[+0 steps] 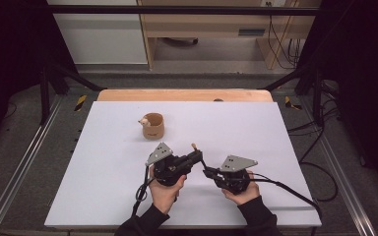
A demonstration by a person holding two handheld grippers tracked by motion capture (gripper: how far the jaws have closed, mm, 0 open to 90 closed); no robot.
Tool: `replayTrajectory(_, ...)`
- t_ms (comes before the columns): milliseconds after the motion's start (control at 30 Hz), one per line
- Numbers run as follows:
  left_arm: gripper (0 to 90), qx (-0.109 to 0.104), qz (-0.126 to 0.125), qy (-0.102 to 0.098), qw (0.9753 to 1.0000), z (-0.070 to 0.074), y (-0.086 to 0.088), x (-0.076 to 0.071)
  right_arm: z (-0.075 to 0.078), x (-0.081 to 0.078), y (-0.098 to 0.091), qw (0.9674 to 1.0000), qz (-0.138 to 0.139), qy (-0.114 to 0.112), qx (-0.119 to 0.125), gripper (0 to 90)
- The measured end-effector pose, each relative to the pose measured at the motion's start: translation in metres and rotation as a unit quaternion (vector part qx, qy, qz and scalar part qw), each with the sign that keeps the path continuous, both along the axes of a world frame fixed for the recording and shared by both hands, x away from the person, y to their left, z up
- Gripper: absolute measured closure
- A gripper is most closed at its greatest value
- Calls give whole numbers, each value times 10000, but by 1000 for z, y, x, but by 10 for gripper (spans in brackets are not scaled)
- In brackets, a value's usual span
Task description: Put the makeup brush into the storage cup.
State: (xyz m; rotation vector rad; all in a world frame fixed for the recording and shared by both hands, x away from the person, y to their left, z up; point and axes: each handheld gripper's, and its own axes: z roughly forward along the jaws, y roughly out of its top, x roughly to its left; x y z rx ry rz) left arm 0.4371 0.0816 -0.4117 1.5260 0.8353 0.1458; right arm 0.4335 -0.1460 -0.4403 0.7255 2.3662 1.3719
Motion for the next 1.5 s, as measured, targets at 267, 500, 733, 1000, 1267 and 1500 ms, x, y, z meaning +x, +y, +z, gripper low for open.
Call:
replayTrajectory(267,832,185,0,-163,9997,4,1,0,0,1,0,10000,-84,17,-11,730)
replayTrajectory(500,832,437,168,-287,9985,12,15,5,4,1,-3,9992,-372,-120,-1,495)
replayTrajectory(733,832,644,354,-372,9966,19,35,9,9,1,-11,9977,-658,-169,21,351)
replayTrajectory(1000,831,777,593,-443,9942,25,59,11,13,1,-22,9953,-943,-180,91,280)
replayTrajectory(1267,831,918,810,-465,9914,29,80,14,17,1,-41,9911,-1306,-162,183,219)
replayTrajectory(1500,831,935,935,-469,9901,34,96,15,20,0,-54,9854,-1667,-266,233,137)
